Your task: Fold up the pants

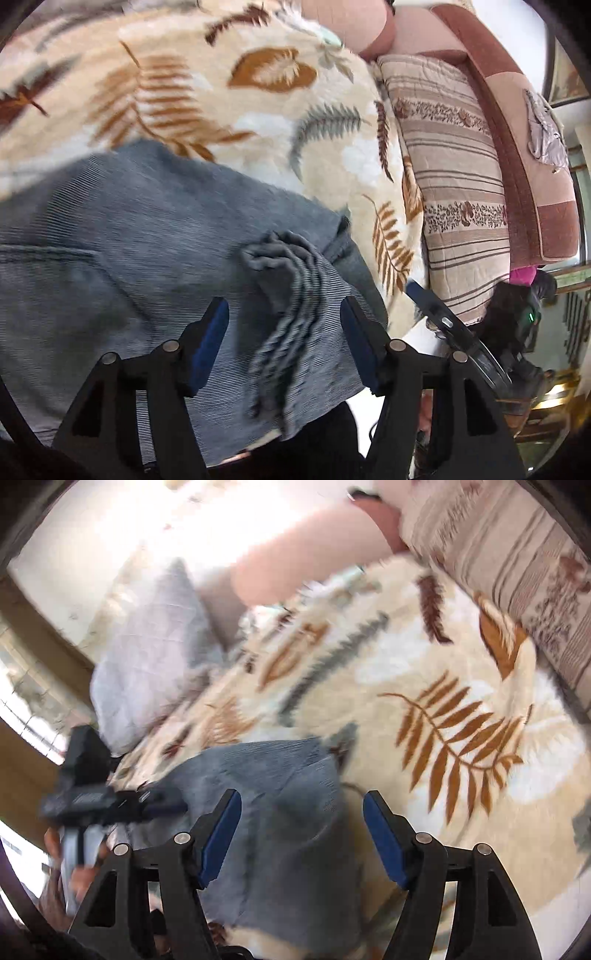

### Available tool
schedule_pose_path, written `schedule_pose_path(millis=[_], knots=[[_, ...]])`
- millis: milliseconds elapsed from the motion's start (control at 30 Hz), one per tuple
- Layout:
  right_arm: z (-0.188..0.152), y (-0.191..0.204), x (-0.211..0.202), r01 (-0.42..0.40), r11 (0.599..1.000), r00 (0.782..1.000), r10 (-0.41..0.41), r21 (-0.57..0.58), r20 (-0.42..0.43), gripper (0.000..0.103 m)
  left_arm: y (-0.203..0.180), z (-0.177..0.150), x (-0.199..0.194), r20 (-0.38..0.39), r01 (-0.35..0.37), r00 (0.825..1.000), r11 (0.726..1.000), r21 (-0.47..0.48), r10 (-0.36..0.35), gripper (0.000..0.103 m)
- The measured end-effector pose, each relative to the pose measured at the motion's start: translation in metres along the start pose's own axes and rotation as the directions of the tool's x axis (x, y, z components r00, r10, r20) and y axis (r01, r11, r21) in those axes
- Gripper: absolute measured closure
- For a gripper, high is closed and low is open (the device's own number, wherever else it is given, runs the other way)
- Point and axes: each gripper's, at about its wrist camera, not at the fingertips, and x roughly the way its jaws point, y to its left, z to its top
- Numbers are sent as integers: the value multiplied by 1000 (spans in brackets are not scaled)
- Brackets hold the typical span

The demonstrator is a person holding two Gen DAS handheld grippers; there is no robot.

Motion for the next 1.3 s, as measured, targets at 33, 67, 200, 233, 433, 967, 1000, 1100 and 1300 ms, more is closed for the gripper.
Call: schedule_pose_path(millis=[33, 67, 200, 233, 433, 967, 1000, 1100, 1300], knots=[[4, 3, 12, 5, 1000, 1000, -5, -16, -23, 32, -2, 1, 7, -15, 6, 1000, 1000, -9, -6, 41], [6, 7, 25, 24, 999, 999, -25, -40, -44, 33, -4, 2, 14, -29, 8, 1000, 1000, -19, -8, 41], [15, 4, 67, 56, 997, 989, -63, -54, -131, 54, -9, -5, 33, -85, 19, 996, 999, -30, -22, 55], [15, 7, 78, 38, 996, 982, -51, -76, -181, 77, -15, -9, 32, -85, 20, 996, 1000, -5, -20, 67], [31, 22, 35, 32, 988, 999, -28, -153, 29, 93, -23, -37, -10, 52, -24, 998, 993, 111, 18, 88], [20, -11, 62, -4, 1000, 995, 5, 14, -97, 64, 0, -15, -7, 62, -29, 998, 999, -34, 31, 45], [20, -9, 70, -11, 1000, 993, 13, 15, -118, 75, -3, -11, -1, 51, -36, 998, 999, -38, 38, 49], [23, 23, 56, 4, 991, 1000, -7, -136, -27, 94, -17, -9, -7, 119, -115, 987, 993, 25, 112, 73], [21, 17, 89, 167, 963, 977, -190, -214, -93, 85, -3, 7, 29, 63, -311, 949, 950, 8, 310, 73]])
